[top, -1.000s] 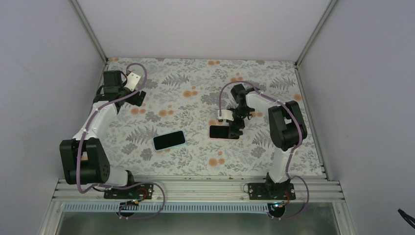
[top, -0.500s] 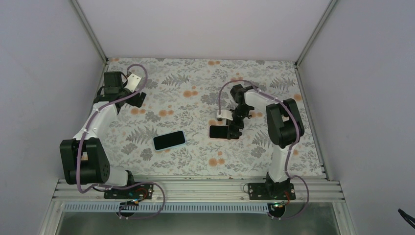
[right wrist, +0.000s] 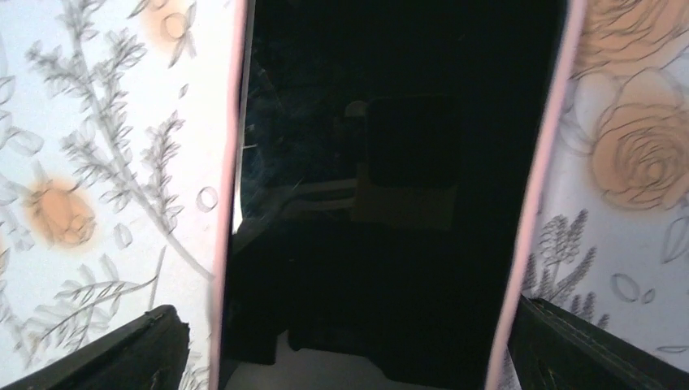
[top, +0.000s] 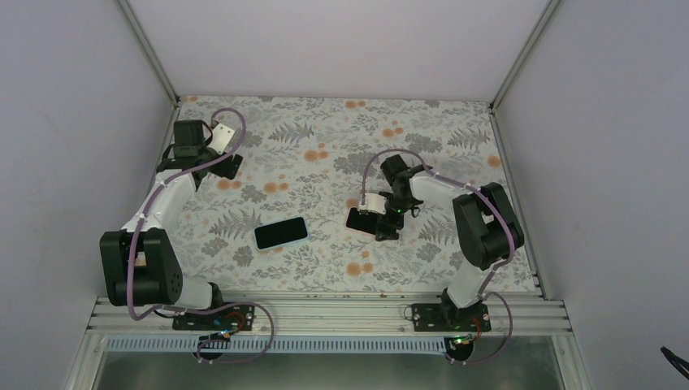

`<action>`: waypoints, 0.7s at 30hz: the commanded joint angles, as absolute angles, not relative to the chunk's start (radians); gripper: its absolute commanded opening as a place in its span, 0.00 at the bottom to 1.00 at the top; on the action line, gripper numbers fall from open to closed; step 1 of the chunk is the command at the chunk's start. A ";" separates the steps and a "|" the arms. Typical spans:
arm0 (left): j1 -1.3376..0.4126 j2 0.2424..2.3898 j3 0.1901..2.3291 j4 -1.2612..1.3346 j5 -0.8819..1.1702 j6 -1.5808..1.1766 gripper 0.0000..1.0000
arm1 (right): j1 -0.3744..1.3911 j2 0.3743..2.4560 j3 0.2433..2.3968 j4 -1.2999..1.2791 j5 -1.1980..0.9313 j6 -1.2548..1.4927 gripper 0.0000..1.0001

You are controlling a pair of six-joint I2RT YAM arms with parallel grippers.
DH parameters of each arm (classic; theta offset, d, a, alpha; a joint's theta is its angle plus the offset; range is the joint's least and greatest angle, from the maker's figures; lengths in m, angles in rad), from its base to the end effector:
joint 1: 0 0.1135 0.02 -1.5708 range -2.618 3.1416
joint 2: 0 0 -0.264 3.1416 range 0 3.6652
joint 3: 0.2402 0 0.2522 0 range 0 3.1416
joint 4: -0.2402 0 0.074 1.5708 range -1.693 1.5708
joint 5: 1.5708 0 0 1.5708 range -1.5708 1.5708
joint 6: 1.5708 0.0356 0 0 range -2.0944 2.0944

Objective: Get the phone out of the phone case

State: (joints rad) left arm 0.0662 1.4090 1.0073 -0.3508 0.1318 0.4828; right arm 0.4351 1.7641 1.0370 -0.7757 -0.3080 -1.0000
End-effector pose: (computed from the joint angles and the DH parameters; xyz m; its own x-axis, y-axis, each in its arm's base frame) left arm 0.3058 0.0156 0.2588 -0.5900 0.4221 -0.6882 0.3433 0.9027 0.2594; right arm 0.2684 0.1366 0.1469 -0.1351 -0.9471 -0.2912 -0.9884 0.1084 0.1062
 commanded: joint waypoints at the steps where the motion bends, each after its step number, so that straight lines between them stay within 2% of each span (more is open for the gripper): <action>1: 0.044 1.407 0.987 -0.331 0.083 0.482 1.00 | 0.473 1.792 0.959 -0.632 -0.180 -0.878 1.00; 5: 0.002 1.398 0.984 -0.334 0.044 0.484 1.00 | 0.481 1.802 0.924 -0.579 -0.119 -0.864 1.00; 7: -0.024 1.393 0.990 -0.344 0.028 0.487 1.00 | 0.481 1.803 0.911 -0.569 -0.108 -0.863 0.95; 11: -0.069 1.382 1.005 -0.377 0.051 0.496 1.00 | 0.489 1.792 0.869 -0.525 -0.051 -0.865 0.68; 13: -0.083 1.378 1.017 -0.396 0.096 0.505 1.00 | 0.489 1.775 0.856 -0.512 -0.045 -0.865 0.64; 16: -0.090 1.395 1.066 -0.480 0.245 0.541 1.00 | 0.489 1.723 0.841 -0.497 -0.059 -0.867 0.59; 19: -0.097 1.447 1.165 -0.640 0.510 0.625 1.00 | 0.490 1.642 0.848 -0.486 -0.076 -0.867 0.60; 21: -0.126 1.499 1.249 -0.763 0.645 0.684 1.00 | 0.493 1.586 0.864 -0.480 -0.088 -0.870 0.55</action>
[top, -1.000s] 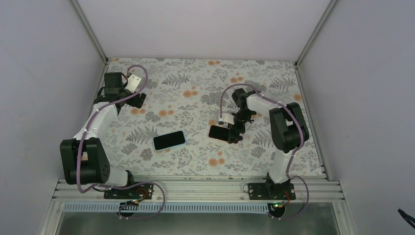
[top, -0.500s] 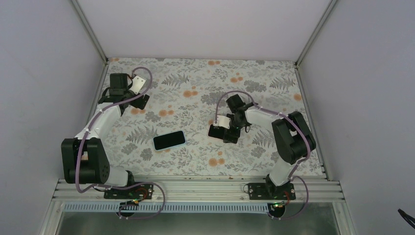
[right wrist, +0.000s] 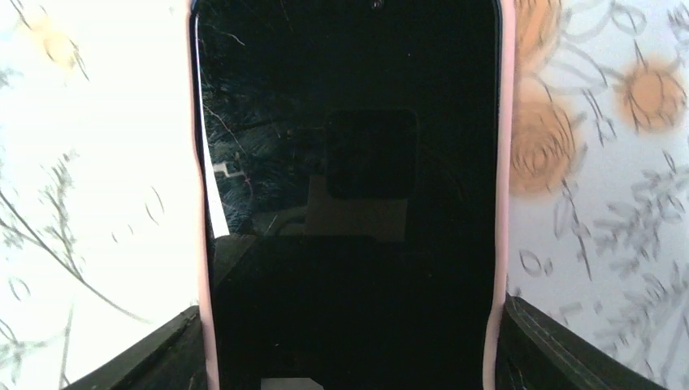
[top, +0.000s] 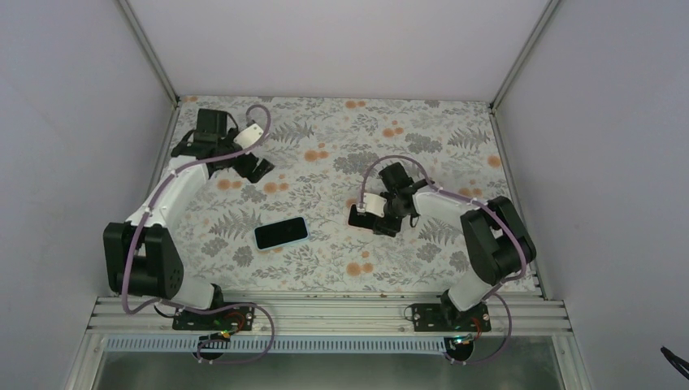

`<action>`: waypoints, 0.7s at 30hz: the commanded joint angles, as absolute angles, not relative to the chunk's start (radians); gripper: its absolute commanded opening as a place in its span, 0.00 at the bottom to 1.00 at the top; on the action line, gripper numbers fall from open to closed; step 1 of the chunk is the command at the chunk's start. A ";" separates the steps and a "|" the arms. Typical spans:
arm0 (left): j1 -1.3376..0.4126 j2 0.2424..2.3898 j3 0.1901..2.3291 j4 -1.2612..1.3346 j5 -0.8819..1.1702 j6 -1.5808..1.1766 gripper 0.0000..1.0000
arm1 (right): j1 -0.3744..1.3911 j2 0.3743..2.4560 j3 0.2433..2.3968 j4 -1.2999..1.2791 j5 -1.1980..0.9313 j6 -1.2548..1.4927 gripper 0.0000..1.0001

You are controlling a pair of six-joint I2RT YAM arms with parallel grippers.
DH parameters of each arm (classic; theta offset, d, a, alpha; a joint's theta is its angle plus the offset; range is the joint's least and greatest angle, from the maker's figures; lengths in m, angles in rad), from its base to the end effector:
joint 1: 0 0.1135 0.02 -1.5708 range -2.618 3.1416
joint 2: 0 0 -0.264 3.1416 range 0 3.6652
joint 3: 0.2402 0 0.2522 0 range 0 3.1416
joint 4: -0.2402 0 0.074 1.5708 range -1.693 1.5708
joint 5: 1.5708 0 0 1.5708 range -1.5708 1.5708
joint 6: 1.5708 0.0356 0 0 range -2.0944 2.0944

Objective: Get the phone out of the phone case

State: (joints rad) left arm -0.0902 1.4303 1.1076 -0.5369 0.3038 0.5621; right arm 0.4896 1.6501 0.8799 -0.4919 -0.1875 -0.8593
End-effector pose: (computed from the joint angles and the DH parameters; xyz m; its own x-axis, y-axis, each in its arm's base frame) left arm 0.3027 -0.0381 0.2723 -0.4889 0.5549 -0.6731 0.6394 0.7528 0.1561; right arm 0.2542 0.1430 0.1453 -0.1612 -0.9291 -0.3329 -0.9711 0.2094 -0.1142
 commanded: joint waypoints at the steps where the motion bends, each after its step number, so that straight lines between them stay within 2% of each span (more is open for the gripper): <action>1: -0.158 1.530 1.297 -0.818 0.689 0.706 1.00 | 0.498 1.563 0.874 -0.476 -0.090 -0.869 0.53; 8: -0.312 1.860 1.659 -1.242 0.930 0.873 1.00 | 0.590 1.480 0.953 -0.419 -0.050 -0.843 0.53; 14: -0.348 2.026 1.745 -1.187 0.920 0.801 1.00 | 0.665 1.501 1.041 -0.386 -0.009 -0.818 0.53; 21: -0.373 2.075 1.754 -1.190 0.957 0.785 1.00 | 0.701 1.548 1.100 -0.334 0.019 -0.816 0.52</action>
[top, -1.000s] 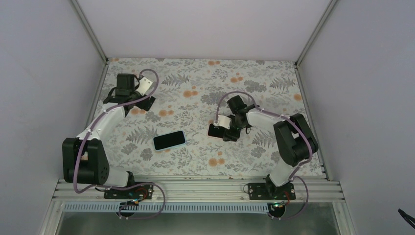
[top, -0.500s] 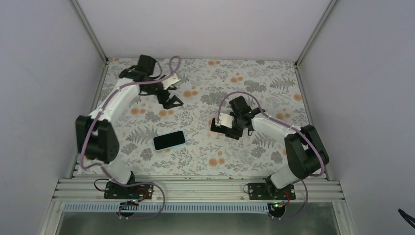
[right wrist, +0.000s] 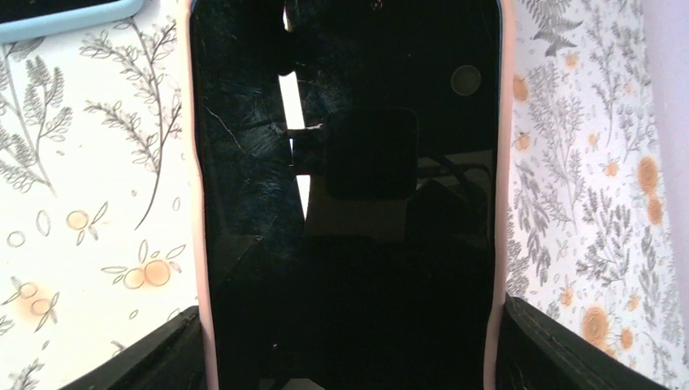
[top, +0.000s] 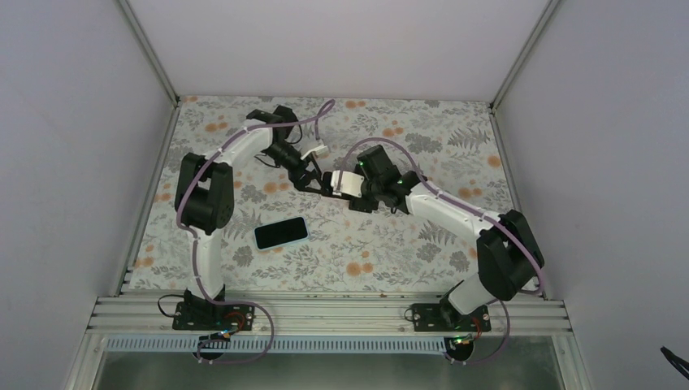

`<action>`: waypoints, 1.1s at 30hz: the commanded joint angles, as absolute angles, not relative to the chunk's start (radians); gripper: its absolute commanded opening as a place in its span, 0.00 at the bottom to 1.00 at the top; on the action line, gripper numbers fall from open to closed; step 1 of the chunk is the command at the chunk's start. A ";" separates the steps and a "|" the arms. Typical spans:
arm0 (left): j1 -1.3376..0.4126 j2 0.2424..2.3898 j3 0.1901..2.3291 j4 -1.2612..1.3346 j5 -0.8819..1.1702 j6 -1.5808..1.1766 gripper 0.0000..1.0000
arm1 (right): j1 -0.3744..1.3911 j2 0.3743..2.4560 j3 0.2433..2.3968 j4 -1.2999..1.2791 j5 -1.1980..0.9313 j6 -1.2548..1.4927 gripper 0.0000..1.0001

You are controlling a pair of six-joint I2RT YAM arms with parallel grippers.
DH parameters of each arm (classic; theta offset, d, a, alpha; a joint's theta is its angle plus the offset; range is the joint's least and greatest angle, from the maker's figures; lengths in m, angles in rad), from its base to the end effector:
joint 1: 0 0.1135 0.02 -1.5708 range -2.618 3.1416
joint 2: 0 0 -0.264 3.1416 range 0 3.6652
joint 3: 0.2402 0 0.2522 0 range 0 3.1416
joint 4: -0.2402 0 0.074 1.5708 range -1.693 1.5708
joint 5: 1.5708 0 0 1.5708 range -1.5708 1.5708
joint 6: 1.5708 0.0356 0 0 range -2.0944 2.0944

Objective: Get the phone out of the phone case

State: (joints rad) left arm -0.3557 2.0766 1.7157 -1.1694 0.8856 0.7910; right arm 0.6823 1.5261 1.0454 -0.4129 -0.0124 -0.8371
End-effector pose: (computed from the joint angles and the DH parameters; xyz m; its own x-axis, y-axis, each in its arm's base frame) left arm 0.3674 -0.1659 0.2176 -0.4810 0.6587 -0.5786 0.8416 0.1620 -0.5152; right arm 0.2495 0.2033 0.2318 0.0677 -0.9018 -0.4268 -0.8755 0.1514 -0.4589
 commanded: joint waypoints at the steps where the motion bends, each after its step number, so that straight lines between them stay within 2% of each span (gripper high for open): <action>1: -0.376 2.081 1.763 -1.194 0.963 0.783 1.00 | 0.707 1.557 1.109 -0.332 0.023 -0.817 0.52; 8: -0.390 2.122 1.803 -1.227 0.990 0.785 0.99 | 0.736 1.580 1.135 -0.254 0.072 -0.812 0.50; 10: -0.392 2.127 1.806 -1.244 0.997 0.804 0.93 | 0.736 1.564 1.132 -0.225 0.083 -0.813 0.50; 11: -0.394 2.128 1.808 -1.255 0.999 0.813 0.88 | 0.736 1.558 1.132 -0.224 0.083 -0.814 0.50; 13: -0.399 2.134 1.816 -1.278 1.002 0.833 0.70 | 0.736 1.546 1.136 -0.230 0.083 -0.820 0.50; 14: -0.399 2.137 1.823 -1.288 1.006 0.837 0.59 | 0.736 1.540 1.134 -0.234 0.079 -0.822 0.50; 16: -0.399 2.148 1.842 -1.302 1.020 0.838 0.29 | 0.736 1.527 1.131 -0.244 0.068 -0.827 0.50; 17: -0.398 2.156 1.857 -1.319 1.033 0.844 0.20 | 0.737 1.521 1.133 -0.254 0.060 -0.825 0.50; 19: -0.399 2.167 1.890 -1.355 1.061 0.865 0.17 | 0.737 1.507 1.136 -0.284 0.033 -0.823 0.54; 22: -0.399 2.143 1.903 -1.357 1.060 0.877 0.15 | 0.735 1.475 1.153 -0.394 -0.039 -0.814 0.71; 23: -0.398 2.125 1.905 -1.357 1.049 0.883 0.12 | 0.729 1.458 1.159 -0.447 -0.093 -0.816 0.78; 25: -0.399 2.081 1.909 -1.356 1.006 0.891 0.06 | 0.711 1.421 1.171 -0.552 -0.164 -0.812 0.87; 29: -0.401 1.972 1.914 -1.323 0.863 0.865 0.02 | 0.576 1.332 1.206 -0.733 -0.428 -0.825 0.95; 33: -0.422 1.792 1.800 -1.164 0.697 0.796 0.02 | 0.359 1.297 1.237 -0.833 -0.671 -0.894 0.96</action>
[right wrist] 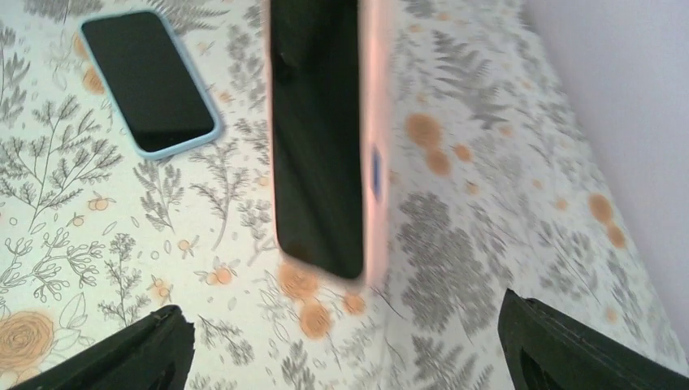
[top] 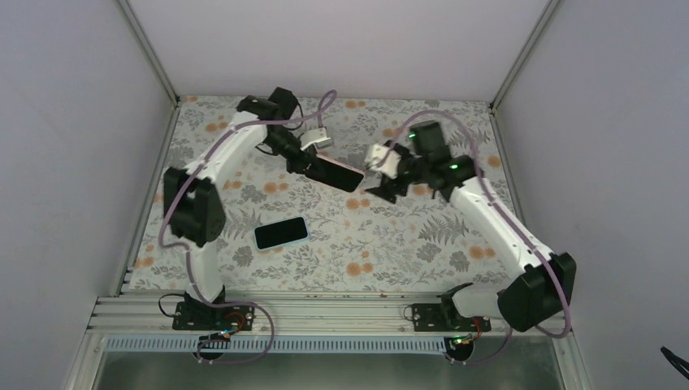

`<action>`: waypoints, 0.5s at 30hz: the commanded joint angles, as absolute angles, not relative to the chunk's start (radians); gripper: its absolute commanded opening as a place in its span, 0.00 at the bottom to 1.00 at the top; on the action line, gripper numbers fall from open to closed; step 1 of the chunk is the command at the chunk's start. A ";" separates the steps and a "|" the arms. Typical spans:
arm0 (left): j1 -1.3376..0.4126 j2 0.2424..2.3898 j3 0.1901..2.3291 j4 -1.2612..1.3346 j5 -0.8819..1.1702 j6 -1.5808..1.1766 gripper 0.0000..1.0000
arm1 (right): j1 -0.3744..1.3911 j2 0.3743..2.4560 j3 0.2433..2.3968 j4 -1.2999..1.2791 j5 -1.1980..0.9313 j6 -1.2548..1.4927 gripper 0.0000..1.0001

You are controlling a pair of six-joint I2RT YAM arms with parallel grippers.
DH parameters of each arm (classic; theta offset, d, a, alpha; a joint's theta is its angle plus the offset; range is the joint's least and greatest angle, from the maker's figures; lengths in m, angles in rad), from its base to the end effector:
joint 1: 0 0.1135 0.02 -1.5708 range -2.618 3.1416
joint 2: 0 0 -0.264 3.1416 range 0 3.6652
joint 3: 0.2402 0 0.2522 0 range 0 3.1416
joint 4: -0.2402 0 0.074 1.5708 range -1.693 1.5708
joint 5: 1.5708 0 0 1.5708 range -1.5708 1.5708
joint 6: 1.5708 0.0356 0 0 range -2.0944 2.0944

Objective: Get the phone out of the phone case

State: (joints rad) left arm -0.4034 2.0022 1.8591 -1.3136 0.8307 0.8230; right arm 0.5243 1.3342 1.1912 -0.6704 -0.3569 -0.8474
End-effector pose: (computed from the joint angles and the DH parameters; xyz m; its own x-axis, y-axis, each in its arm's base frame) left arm 0.3507 -0.1783 0.2804 -0.3706 0.6958 -0.6153 0.9025 0.1134 -0.4154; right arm 0.2387 0.1524 0.3166 0.0910 -0.7587 -0.6451 -0.9195 0.1847 -0.3469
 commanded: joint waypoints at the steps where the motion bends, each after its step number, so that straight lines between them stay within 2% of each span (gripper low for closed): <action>1: -0.436 1.744 1.757 -1.113 0.640 0.783 0.02 | 0.319 1.302 1.242 -0.840 -0.720 -0.906 0.95; 5: -0.469 1.596 1.630 -0.953 0.591 0.763 0.02 | 0.217 1.391 1.303 -0.925 -0.881 -0.983 0.90; 9: -0.500 1.573 1.605 -0.946 0.594 0.743 0.02 | 0.195 1.497 1.409 -1.023 -0.992 -1.039 0.82; 15: -0.513 1.572 1.597 -0.942 0.610 0.728 0.02 | 0.196 1.532 1.430 -0.911 -0.998 -0.944 0.71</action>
State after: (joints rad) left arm -0.5068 1.5787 1.5959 -1.0019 0.5934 0.7506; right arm 0.2012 1.5311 1.3937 -0.9405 -0.9081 -0.9760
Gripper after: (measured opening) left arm 0.100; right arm 0.732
